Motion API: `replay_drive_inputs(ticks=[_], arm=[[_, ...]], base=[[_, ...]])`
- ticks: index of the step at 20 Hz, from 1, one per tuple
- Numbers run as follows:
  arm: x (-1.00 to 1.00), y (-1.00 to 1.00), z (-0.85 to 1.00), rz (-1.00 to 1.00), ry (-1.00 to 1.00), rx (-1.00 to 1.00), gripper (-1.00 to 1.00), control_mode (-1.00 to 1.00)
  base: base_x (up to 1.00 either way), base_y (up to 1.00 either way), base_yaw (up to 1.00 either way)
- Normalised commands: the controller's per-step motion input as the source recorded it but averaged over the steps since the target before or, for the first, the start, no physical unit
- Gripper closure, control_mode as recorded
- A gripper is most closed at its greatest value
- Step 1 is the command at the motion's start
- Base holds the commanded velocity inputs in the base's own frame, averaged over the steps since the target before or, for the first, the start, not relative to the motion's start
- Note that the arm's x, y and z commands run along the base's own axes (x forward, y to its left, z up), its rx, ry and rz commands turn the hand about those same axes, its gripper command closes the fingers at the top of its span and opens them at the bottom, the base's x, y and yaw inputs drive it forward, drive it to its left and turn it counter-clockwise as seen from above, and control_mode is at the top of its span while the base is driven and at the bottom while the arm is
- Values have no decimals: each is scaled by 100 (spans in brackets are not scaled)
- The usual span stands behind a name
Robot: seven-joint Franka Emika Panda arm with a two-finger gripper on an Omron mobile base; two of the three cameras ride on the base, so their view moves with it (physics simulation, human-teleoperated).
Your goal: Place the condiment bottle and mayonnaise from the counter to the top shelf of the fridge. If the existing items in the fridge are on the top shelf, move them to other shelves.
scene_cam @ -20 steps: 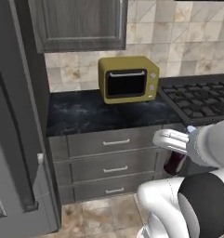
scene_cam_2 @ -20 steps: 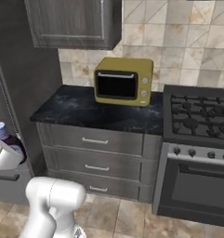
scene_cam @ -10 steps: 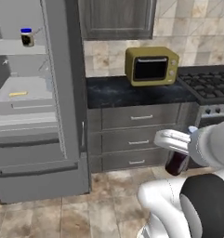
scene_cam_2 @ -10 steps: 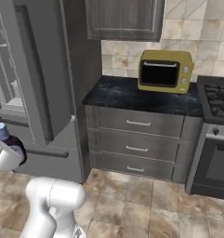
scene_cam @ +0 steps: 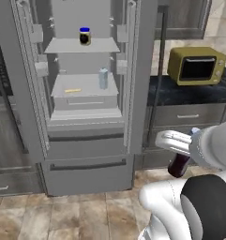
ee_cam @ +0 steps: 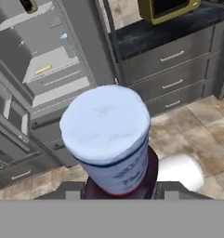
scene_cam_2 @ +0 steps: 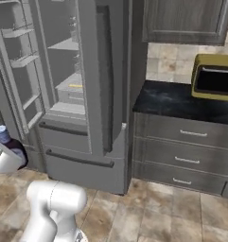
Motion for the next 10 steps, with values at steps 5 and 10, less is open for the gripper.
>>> replay_drive_inputs(ticks=[5,10], arm=[[0,0,0,0,0,0,100,100],[0,0,0,0,0,0,100,100]], base=[[57,100,-7],[73,82,-21]])
